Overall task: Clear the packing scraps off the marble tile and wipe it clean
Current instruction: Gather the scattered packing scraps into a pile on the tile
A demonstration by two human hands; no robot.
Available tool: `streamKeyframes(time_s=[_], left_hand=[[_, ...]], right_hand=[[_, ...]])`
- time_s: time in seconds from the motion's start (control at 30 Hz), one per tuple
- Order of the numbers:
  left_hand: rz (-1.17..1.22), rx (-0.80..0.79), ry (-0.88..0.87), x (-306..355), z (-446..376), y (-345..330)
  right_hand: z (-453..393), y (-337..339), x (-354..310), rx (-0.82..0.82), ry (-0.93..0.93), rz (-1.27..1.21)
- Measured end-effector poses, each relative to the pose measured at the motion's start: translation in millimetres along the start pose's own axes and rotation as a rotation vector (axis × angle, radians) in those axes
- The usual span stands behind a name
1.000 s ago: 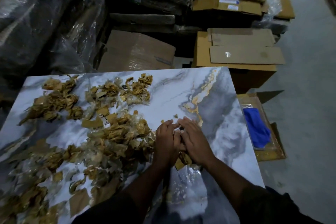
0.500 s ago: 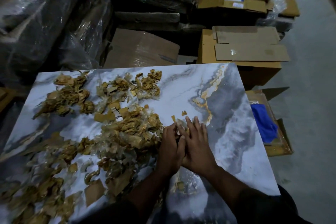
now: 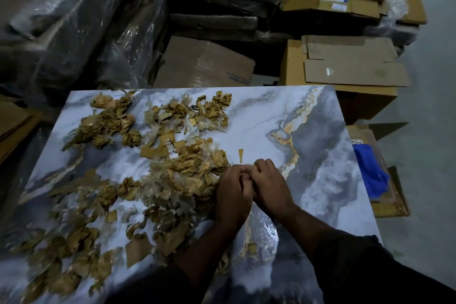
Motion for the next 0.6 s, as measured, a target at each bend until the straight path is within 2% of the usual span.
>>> streamKeyframes(time_s=[0.07, 0.2, 0.37, 0.47, 0.6], left_hand=[[-0.004, 0.005, -0.023, 3, 0, 1], [0.009, 0.028, -0.106, 10, -2, 7], [0.106, 0.013, -0.106, 23, -7, 18], [0.114, 0.141, -0.09, 32, -16, 38], [0.037, 0.291, 0.004, 32, -30, 75]], right_hand=[[0, 3, -3, -0.039, -0.047, -0.031], [-12, 22, -15, -0.105, -0.29, -0.153], [-22, 43, -38, -0.061, -0.401, -0.4], [-29, 54, -63, -0.038, -0.336, -0.456], [-36, 59, -106, -0.06, -0.204, -0.405]])
Point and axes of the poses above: each hand's wrist, its own z-axis away from the middle knuckle, its own y-axis out of the back of the hand, x = y × z, the point moved 1 cm from there along -z, towards the middle knuckle, and after that the axes turned 15 degrees about -y, right-handed, at the moved point
